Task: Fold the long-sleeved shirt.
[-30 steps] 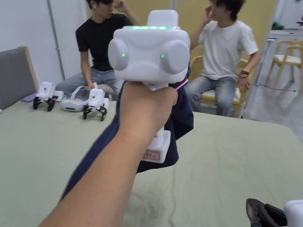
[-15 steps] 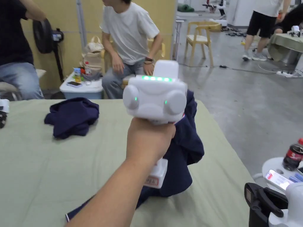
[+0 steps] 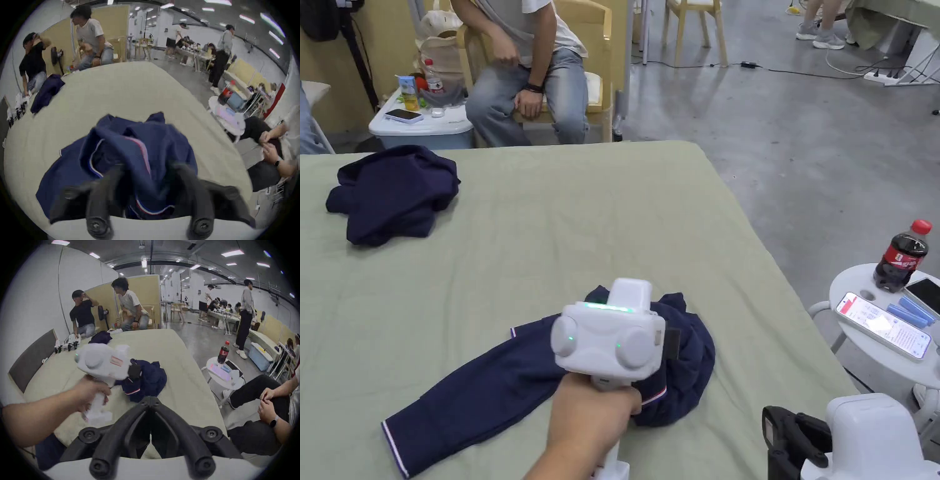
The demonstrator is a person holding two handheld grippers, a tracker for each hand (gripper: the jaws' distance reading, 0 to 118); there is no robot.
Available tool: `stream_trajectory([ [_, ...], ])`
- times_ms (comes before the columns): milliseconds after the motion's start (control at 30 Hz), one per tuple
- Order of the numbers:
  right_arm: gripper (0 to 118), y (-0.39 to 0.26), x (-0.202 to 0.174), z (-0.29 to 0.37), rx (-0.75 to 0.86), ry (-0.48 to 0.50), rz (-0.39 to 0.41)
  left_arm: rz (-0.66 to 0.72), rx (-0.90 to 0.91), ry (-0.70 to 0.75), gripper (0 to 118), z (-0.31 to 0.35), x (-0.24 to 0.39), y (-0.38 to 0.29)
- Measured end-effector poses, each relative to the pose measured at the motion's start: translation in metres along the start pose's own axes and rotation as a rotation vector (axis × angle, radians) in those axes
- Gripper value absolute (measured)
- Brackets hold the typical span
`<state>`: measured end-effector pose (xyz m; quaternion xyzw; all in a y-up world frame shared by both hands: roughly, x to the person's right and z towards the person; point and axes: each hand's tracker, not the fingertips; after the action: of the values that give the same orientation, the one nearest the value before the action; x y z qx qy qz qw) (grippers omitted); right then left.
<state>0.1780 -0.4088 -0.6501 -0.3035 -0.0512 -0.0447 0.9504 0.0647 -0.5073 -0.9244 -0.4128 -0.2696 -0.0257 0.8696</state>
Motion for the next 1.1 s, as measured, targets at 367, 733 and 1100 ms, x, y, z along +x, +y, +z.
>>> stream_trajectory([
  [367, 1, -0.025, -0.040, 0.031, 0.077, 0.081, 0.043, 0.131, 0.348, 0.143, 106, 0.276, -0.089, -0.122],
  [733, 1, -0.109, -0.094, 0.037, -0.030, 0.139, 0.073, 0.250, 0.148, 0.182, 0, 0.277, -0.087, -0.262],
  [1100, 92, -0.063, -0.081, -0.044, -0.051, 0.076, 0.090, 0.200, 0.161, 0.189, 0, 0.253, -0.097, -0.228],
])
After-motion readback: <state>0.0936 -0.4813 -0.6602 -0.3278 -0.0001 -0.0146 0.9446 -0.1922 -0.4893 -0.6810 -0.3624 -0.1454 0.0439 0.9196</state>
